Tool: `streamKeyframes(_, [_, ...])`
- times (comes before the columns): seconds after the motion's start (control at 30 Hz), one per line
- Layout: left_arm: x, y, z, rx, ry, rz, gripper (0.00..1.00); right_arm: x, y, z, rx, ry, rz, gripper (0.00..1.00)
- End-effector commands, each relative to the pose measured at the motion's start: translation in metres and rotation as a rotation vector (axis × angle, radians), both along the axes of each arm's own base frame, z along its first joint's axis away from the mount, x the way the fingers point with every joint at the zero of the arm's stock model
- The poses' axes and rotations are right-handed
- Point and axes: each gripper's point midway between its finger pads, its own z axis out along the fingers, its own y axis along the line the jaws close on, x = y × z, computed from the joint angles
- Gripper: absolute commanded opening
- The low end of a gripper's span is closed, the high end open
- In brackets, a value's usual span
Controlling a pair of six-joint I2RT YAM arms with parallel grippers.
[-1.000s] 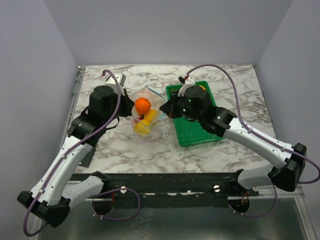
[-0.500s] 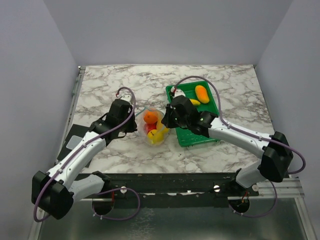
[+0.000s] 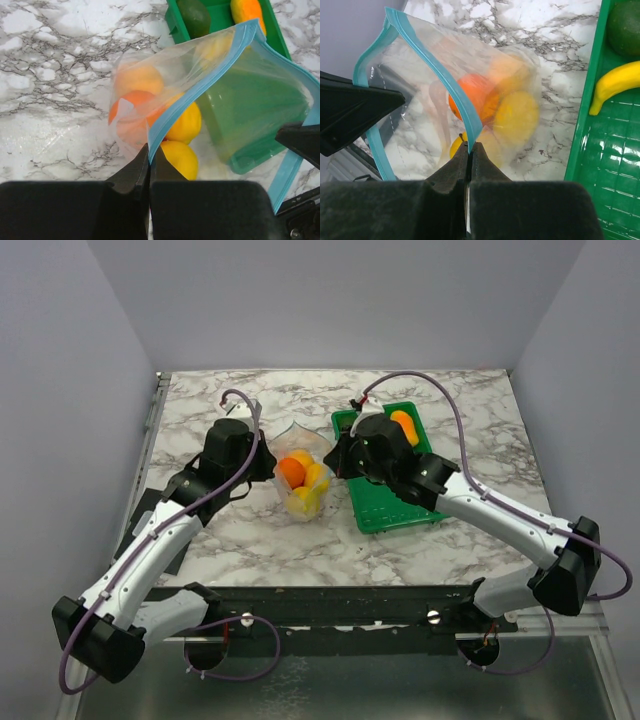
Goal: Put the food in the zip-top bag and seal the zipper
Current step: Adjust the zipper food storage bag at the center of the board.
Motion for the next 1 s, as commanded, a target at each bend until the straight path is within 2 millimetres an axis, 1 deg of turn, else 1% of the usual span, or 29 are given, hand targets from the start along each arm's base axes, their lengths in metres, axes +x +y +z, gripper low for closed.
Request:
streamKeyframes(0.0, [-0.003, 0.008, -0.043, 0.064, 0.087, 0.028, 0.0, 0.003, -0.005, -0.03, -0.062, 0.033, -0.038, 0.01])
streamKeyframes(0.03, [-0.004, 0.008, -0.047, 0.064, 0.096, 0.025, 0.0, 0.003, -0.005, -0.035, -0.067, 0.042, -0.04, 0.01])
streamKeyframes(0.1, [-0.005, 0.006, -0.044, 0.054, 0.089, 0.017, 0.0, 0.002, -0.005, -0.035, -0.064, 0.045, -0.041, 0.01])
streamKeyframes(0.17, [-0.004, 0.006, -0.03, 0.043, 0.052, 0.01, 0.0, 0.002, -0.006, -0.027, -0.05, 0.03, -0.037, 0.01])
streamKeyframes(0.3, [-0.001, 0.01, 0.013, 0.035, -0.034, 0.015, 0.0, 0.003, -0.005, -0.003, -0.022, -0.006, -0.031, 0.01])
streamKeyframes(0.37, [0.001, 0.011, 0.026, 0.041, -0.055, 0.019, 0.0, 0.004, -0.003, 0.004, -0.007, -0.018, -0.028, 0.01])
streamKeyframes(0.43, [0.004, 0.013, 0.034, 0.053, -0.071, 0.027, 0.0, 0.006, 0.0, 0.008, 0.003, -0.02, -0.027, 0.01])
streamKeyframes(0.53, [0.01, 0.015, 0.037, 0.076, -0.078, 0.037, 0.0, 0.008, 0.008, 0.008, 0.024, -0.014, -0.024, 0.01])
streamKeyframes(0.77, [0.023, 0.018, 0.037, 0.133, -0.088, 0.058, 0.0, 0.018, 0.027, 0.004, 0.084, 0.0, -0.028, 0.01])
streamKeyframes(0.87, [0.027, 0.025, 0.039, 0.16, -0.103, 0.084, 0.0, 0.022, 0.034, -0.005, 0.093, 0.016, -0.034, 0.01])
streamKeyframes(0.97, [0.028, 0.027, 0.036, 0.172, -0.105, 0.095, 0.0, 0.023, 0.041, -0.019, 0.1, 0.04, -0.026, 0.01])
